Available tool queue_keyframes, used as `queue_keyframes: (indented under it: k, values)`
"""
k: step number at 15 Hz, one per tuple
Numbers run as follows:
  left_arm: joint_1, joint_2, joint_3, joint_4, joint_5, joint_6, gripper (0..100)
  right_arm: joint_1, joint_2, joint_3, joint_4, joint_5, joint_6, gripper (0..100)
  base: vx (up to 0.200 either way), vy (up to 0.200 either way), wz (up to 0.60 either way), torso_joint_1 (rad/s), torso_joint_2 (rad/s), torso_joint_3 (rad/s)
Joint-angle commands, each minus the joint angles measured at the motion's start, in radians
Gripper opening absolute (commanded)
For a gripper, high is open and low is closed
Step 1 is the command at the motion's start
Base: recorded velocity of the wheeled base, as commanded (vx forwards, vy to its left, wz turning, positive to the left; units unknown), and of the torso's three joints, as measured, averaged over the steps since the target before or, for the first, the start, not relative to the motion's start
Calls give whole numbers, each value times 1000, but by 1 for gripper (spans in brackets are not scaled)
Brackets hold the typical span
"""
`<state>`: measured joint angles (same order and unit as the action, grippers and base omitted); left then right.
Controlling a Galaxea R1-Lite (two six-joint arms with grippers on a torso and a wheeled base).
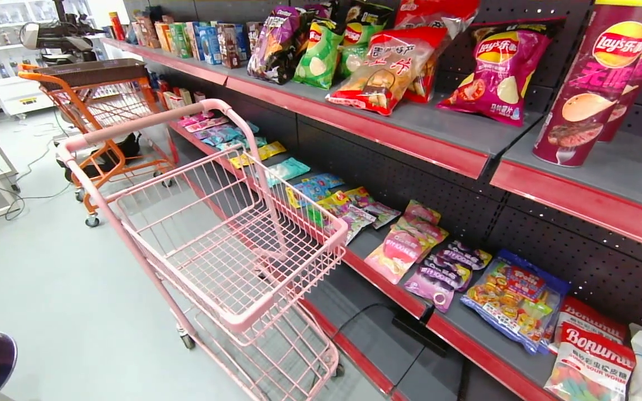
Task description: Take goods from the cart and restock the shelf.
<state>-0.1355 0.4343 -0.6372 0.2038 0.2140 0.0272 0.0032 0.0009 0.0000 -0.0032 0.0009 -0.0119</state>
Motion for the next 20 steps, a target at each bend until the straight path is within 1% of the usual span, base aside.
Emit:
queue_keyframes:
  k: [1,4,8,10,14,19,20]
  values:
    - [1,-31,21,0,7,0,0,0,1,0,0,1,0,100,0,0,0,119,-422,-300]
    - [-3,-42,36,0,-12,0,0,0,1,0,0,1,0,100,0,0,0,152,-484,-333]
    - [-3,-57,56,-1,-19,0,0,0,1,0,0,1,0,100,0,0,0,192,-540,-355]
    - [-3,-88,70,0,-22,11,0,0,1,0,0,1,0,100,0,0,0,215,-569,-359]
    - [-4,-88,90,0,-24,14,0,0,1,0,0,1,0,100,0,0,0,240,-602,-370]
    - [-4,-86,91,0,-25,20,0,0,1,0,0,1,0,100,0,0,0,164,-413,-241]
    - [-4,-89,91,0,-25,20,0,0,1,0,0,1,0,100,0,0,-600,32,-66,-46]
